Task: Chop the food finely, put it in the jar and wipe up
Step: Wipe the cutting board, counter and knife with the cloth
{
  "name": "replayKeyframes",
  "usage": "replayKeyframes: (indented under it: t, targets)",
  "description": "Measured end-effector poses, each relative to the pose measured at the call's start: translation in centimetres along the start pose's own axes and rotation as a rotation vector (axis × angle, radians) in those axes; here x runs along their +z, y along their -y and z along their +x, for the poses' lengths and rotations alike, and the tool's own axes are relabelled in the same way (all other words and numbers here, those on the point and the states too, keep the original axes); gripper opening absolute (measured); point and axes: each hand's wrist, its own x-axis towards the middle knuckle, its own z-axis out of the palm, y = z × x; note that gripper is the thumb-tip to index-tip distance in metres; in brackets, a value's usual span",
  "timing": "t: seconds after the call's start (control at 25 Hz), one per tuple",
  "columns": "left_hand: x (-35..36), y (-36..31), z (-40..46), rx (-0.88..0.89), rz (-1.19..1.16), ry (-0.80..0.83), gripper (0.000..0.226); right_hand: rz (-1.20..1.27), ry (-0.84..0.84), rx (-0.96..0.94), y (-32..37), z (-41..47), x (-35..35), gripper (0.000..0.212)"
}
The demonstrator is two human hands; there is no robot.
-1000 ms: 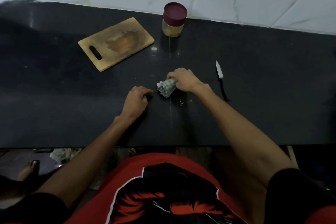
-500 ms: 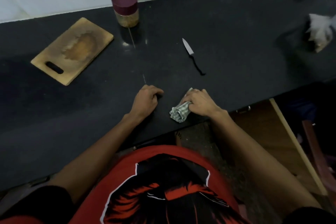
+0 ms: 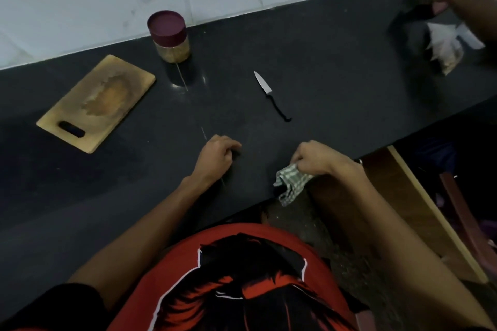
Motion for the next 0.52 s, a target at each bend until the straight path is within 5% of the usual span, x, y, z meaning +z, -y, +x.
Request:
replayKeyframes:
  t: [0.52]
  targets:
    - [-4.2,1.3,3.7,-0.256,0.031,-0.167,0.044,0.690,-0.169,-0.129,4.0,10.1,-6.4,0.020]
